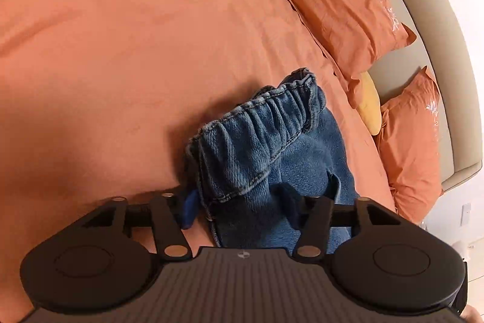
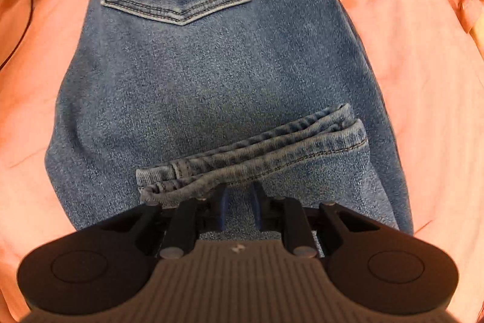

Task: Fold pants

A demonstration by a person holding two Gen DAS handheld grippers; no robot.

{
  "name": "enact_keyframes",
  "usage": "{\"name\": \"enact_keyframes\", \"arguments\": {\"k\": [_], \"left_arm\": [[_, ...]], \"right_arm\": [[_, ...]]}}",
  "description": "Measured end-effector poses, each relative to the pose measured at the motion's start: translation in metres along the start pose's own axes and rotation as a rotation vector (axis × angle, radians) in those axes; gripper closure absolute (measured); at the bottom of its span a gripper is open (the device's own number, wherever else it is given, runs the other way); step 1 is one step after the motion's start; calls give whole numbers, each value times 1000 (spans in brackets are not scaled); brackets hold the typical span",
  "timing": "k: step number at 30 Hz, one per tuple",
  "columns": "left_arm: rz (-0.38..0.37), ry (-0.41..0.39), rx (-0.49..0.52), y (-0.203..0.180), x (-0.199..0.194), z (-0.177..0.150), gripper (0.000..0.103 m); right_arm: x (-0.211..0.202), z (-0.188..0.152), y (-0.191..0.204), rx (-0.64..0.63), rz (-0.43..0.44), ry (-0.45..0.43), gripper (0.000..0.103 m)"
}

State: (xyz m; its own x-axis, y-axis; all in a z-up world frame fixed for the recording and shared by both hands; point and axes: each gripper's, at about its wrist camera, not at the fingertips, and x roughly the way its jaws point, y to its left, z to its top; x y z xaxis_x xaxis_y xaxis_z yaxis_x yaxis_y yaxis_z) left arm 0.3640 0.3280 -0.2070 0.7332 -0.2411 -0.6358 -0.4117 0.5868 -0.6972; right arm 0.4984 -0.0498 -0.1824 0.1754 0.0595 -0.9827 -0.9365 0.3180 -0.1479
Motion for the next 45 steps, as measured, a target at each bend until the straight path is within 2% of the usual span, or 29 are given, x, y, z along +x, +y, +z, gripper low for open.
{"name": "enact_keyframes", "arguments": {"k": [4, 8, 13, 14, 15, 16, 19, 22, 27, 30, 33, 39, 42, 45], "left_arm": [[9, -39, 52, -20, -14, 2, 61], [-7, -66, 136, -53, -36, 7, 66], [-24, -117, 262, -120, -62, 6, 70], [-29, -126, 291, -136, -67, 5, 70], [-32, -133, 324, -152, -71, 3, 70], [-29, -140, 361, -170, -75, -1, 70], [6, -164, 490, -226, -82, -21, 70], [81, -199, 643, -283, -82, -56, 70], [140, -220, 880, -367, -66, -128, 71], [181, -225, 1037, -404, -49, -181, 71], [202, -199, 1178, -433, -22, -232, 72], [210, -90, 1424, -454, 49, -330, 73], [222, -14, 1533, -445, 86, -375, 73], [218, 75, 1594, -427, 110, -403, 73]], "right_arm": [[-3, -2, 0, 20, -8, -1, 88], [-8, -12, -1, 74, -24, -46, 88], [-24, -30, 3, 205, -68, -118, 87], [-31, -39, 4, 226, -77, -143, 80], [-38, -49, 3, 256, -90, -169, 66], [-45, -61, 2, 294, -105, -191, 62], [-66, -106, -5, 414, -128, -237, 61], [-86, -155, -6, 506, -159, -277, 61], [-109, -225, 4, 606, -182, -322, 62], [-114, -258, 5, 661, -193, -344, 62], [-111, -288, 6, 722, -167, -338, 62], [-106, -330, 11, 795, -115, -359, 62], [-104, -344, 18, 809, -99, -368, 62], [-94, -354, 21, 820, -95, -348, 62]]}}
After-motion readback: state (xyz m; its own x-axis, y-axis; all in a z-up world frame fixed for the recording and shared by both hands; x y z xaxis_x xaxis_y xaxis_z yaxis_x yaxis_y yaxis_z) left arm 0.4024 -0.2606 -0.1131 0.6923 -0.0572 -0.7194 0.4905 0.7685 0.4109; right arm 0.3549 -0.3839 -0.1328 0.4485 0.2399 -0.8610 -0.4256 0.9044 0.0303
